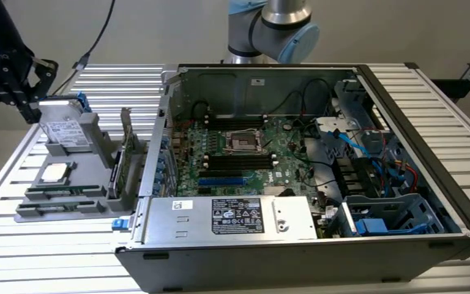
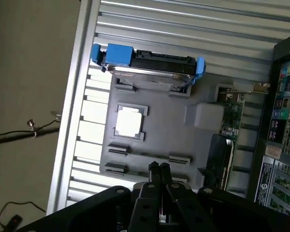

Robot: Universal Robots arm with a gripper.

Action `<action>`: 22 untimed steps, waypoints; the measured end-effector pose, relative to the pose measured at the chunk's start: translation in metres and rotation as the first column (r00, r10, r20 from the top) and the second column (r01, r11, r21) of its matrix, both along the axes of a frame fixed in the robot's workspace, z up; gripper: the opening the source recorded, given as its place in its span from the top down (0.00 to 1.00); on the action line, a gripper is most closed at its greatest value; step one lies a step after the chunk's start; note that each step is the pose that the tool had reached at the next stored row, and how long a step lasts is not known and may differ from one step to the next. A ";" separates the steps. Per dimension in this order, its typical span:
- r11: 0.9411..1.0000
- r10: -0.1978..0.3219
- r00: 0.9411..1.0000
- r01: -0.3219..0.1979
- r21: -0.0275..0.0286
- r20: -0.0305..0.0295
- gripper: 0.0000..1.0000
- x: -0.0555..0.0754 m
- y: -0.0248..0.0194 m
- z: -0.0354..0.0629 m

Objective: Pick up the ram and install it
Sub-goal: 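Pick up the ram and move it above insertion slot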

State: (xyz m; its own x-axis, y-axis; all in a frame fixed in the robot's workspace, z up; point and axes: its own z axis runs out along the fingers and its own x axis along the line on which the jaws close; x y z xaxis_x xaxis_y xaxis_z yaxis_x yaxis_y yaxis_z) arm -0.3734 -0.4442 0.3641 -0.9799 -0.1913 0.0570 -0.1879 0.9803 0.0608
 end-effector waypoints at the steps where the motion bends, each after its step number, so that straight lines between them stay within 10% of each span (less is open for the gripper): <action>1: 1.000 0.019 1.000 -0.019 0.001 0.000 0.90 0.000 0.0000 -0.0009; 11: 0.980 0.199 0.980 -0.199 0.017 0.003 0.90 0.000 0.0000 -0.0089; 22: 0.920 0.390 0.921 -0.390 0.024 0.006 0.90 0.000 0.0000 -0.0176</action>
State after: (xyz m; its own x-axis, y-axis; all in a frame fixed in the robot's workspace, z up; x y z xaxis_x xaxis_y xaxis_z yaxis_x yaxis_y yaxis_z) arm -0.3734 -0.4442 0.3465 -0.8271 -0.5601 0.0470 -0.5555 0.8274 0.0829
